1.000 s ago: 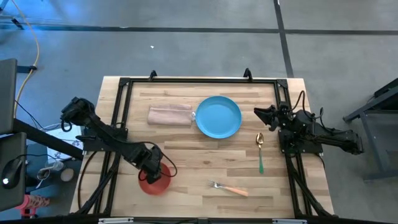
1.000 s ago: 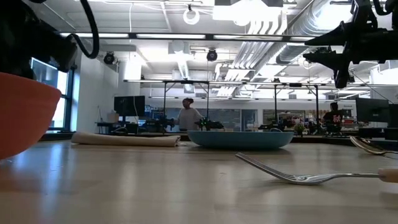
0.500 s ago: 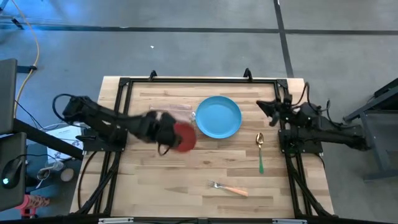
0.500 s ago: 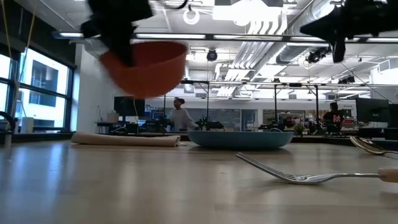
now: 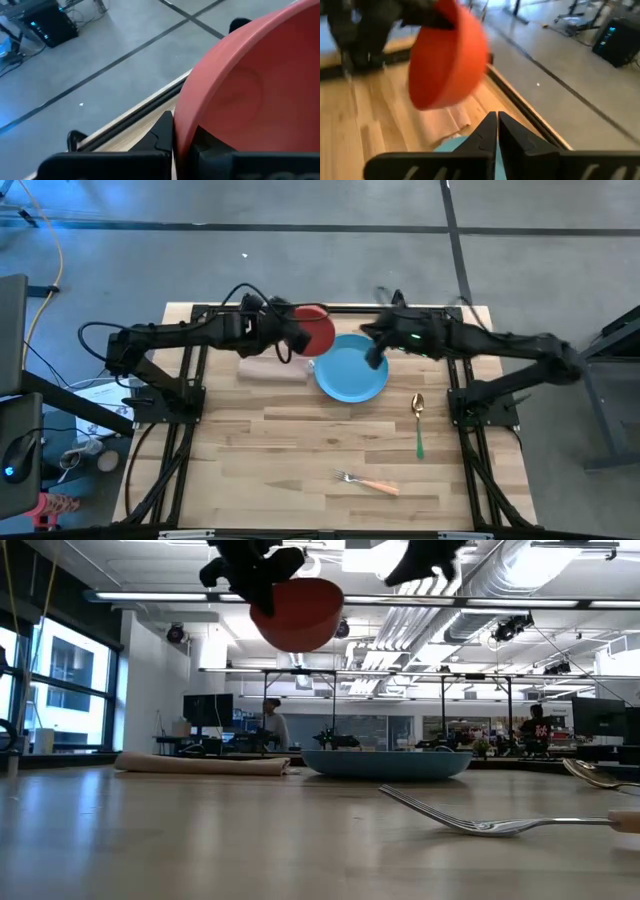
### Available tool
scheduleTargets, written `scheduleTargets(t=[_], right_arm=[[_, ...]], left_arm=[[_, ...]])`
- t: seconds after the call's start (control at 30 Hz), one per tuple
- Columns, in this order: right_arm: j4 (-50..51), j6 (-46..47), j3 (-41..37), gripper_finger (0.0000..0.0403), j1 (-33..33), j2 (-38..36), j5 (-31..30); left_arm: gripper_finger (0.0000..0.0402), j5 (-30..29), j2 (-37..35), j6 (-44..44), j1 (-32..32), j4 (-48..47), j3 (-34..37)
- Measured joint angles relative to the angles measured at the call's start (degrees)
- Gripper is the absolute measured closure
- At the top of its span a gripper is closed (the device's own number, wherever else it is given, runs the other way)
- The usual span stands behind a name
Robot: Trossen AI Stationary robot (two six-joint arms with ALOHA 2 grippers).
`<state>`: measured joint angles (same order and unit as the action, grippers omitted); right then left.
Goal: Set table place
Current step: Stack the orange bowl on top of the blue plate
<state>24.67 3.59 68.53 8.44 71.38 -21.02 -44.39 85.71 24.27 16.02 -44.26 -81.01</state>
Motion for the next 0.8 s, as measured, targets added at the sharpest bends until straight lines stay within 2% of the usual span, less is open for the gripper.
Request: scheduleTargets(t=[0.23,0.47,0.6,0.8], right_arm=[[15.38,-6.47,27.2,0.0318,1.63,19.79,0.3],[32.74,-6.01,50.87,0.0243,2.94,32.69,-1.28],[40.29,-1.98,56.36,0.0221,3.31,37.3,-0.93],[41.82,1.16,55.13,0.0218,2.92,39.67,0.42]], left_arm=[[0.0401,0.79,0.0,-4.44,0.97,1.36,0.02],[0.0402,0.5,-0.16,-7.11,0.95,1.15,0.02],[0.0402,0.55,-0.13,-8.32,0.84,0.74,0.03],[0.0401,0.62,0.06,-10.68,0.91,-0.53,0.24]])
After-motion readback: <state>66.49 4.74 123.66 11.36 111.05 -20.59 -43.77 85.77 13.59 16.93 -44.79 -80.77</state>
